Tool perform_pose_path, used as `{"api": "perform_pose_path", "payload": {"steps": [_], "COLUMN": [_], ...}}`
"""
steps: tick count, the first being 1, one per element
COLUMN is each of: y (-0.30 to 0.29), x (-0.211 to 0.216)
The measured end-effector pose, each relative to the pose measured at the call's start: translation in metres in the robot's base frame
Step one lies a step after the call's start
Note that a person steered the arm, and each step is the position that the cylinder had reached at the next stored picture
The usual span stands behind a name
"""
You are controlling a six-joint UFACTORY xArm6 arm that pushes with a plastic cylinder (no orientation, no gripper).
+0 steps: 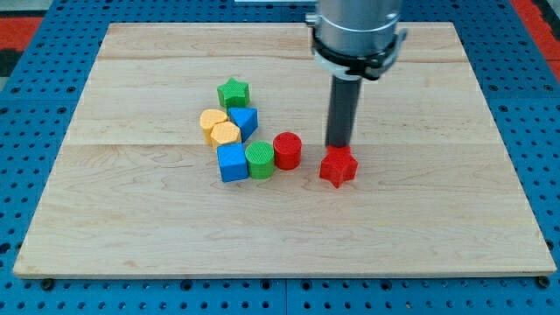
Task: Push the red circle into the red star
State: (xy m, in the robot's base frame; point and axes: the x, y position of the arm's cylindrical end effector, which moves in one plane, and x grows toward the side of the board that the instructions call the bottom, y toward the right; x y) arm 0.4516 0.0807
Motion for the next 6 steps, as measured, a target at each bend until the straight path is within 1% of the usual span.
{"api": "perform_pose_path", "payload": {"steps": [1,2,3,4,5,6], "y": [-0.006,-0.071,-0.122,-0.107,-0.062,-0.001], "x": [-0.007,-0.02,-0.008,0.008,0.012,0.022]}}
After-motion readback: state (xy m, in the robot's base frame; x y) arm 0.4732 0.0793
